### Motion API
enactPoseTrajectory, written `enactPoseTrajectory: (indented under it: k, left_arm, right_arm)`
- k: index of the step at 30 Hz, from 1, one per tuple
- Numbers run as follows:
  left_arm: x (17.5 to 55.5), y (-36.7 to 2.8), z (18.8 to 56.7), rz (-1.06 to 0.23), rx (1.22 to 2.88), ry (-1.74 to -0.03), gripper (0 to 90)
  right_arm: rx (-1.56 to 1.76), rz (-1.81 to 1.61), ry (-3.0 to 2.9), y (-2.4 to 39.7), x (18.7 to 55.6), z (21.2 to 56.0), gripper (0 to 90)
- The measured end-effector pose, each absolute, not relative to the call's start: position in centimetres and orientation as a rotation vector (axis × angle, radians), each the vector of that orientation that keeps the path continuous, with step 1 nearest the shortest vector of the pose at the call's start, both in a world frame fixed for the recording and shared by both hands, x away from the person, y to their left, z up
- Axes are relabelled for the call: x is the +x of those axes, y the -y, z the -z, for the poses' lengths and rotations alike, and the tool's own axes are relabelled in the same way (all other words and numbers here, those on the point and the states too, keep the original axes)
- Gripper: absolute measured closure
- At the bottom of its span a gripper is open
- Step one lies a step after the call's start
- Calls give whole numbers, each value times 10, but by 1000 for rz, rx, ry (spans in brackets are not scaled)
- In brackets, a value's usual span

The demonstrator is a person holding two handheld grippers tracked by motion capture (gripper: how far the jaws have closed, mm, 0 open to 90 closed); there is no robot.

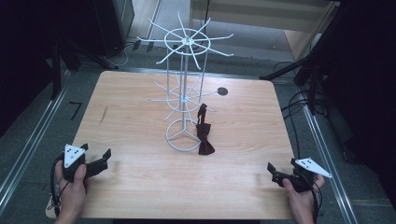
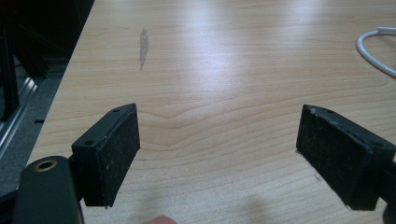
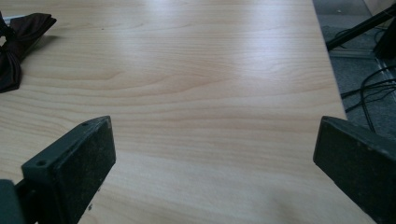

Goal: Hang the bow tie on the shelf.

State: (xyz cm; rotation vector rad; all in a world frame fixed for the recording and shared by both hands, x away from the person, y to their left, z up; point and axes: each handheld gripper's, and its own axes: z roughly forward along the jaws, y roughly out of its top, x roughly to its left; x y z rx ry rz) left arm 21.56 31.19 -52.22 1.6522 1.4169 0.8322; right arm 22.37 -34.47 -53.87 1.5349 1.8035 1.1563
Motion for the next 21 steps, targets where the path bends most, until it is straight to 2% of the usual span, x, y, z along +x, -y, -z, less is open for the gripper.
enactPoseTrajectory:
  k: [10,21]
  left_arm:
    - [215,-313,522,-833,1645,-1416,142]
    - [213,-312,522,-832,1645,-1418,141]
  right_arm:
    - [1531,-1181,-1798,355,202,541,0]
    - [1522,-1183,-1825,352,206,542,0]
